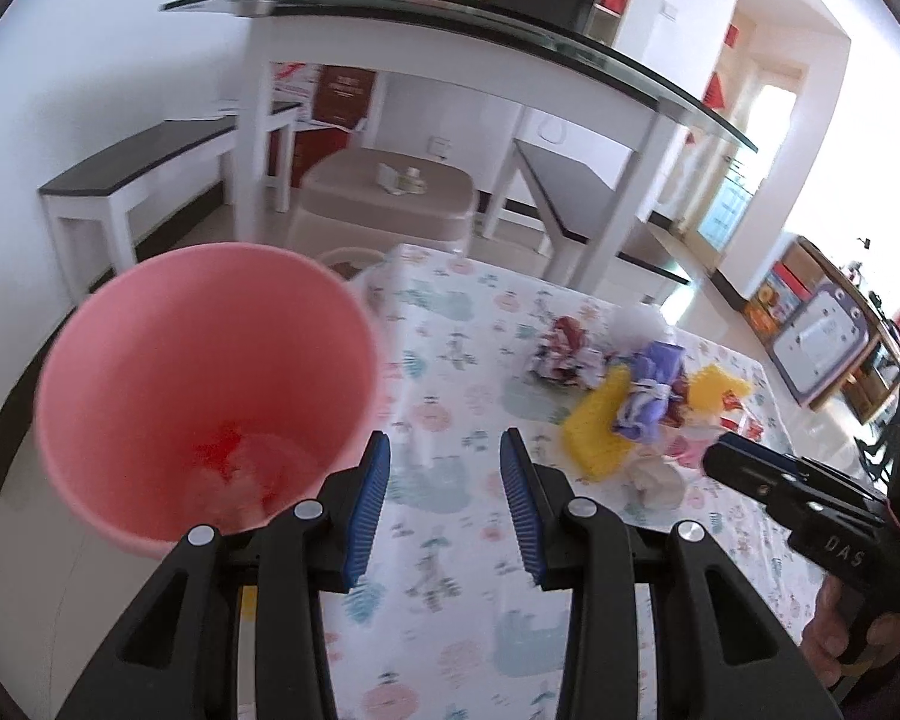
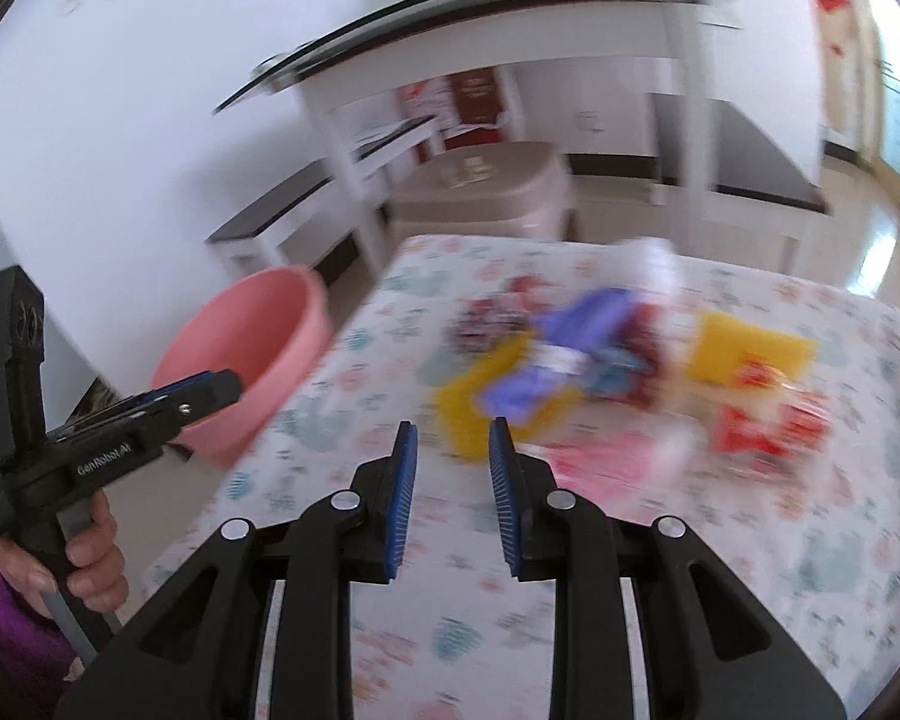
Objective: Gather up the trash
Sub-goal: 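Grasp the red patterned wrapper with the left gripper while the right gripper grasps the snack bag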
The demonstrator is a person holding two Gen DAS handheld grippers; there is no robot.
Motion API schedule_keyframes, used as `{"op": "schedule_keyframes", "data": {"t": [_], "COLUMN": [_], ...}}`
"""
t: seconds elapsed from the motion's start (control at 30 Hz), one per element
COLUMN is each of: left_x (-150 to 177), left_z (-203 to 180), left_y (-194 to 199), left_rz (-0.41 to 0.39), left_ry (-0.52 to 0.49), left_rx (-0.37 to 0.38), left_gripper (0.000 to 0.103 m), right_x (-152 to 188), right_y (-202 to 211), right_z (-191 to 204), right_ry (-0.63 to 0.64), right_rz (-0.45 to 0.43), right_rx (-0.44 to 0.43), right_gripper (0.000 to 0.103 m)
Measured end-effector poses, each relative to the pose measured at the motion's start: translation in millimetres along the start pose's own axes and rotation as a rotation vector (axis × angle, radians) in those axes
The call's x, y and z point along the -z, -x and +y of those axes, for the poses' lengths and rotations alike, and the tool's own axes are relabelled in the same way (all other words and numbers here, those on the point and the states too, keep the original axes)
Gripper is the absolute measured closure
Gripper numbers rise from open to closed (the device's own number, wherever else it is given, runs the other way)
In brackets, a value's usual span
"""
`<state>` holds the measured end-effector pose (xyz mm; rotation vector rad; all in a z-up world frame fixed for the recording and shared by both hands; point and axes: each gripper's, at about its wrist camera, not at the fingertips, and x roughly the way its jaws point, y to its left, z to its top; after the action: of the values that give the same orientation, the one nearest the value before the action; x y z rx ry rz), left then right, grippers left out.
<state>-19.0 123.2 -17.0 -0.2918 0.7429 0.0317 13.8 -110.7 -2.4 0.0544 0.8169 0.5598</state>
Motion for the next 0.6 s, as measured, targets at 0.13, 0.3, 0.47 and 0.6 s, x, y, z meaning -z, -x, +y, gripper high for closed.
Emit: {"op": "schedule_keyframes", "data": {"t": [0.13, 0.3, 0.47, 0.6], "left_x": [-9, -28, -41, -44], "left_z": [-27, -57, -85, -93], "left_y": [-19, -41, -70, -99], "left_rz": [0.027, 0.057, 0.073, 0.106], "left_ry": [-0.041, -0.084, -0.106, -0.090], "left_rx": [0.045, 0.099, 0.105, 0.091], "left_gripper": [0.066, 0.066, 0.066, 0.066], "right_x": [6, 13, 19, 21], "right_y": [20, 36, 43, 43], "right_z": [-40, -82, -109, -121], "right_ry": [-0.082, -0.179, -0.238, -0.262], "right_rz": [-0.032, -0.059, -0.074, -0.073], "right_rx": [0.073, 0.122, 0.157, 0.162], "right_gripper": [0.078, 0.078, 0.077, 0.077]}}
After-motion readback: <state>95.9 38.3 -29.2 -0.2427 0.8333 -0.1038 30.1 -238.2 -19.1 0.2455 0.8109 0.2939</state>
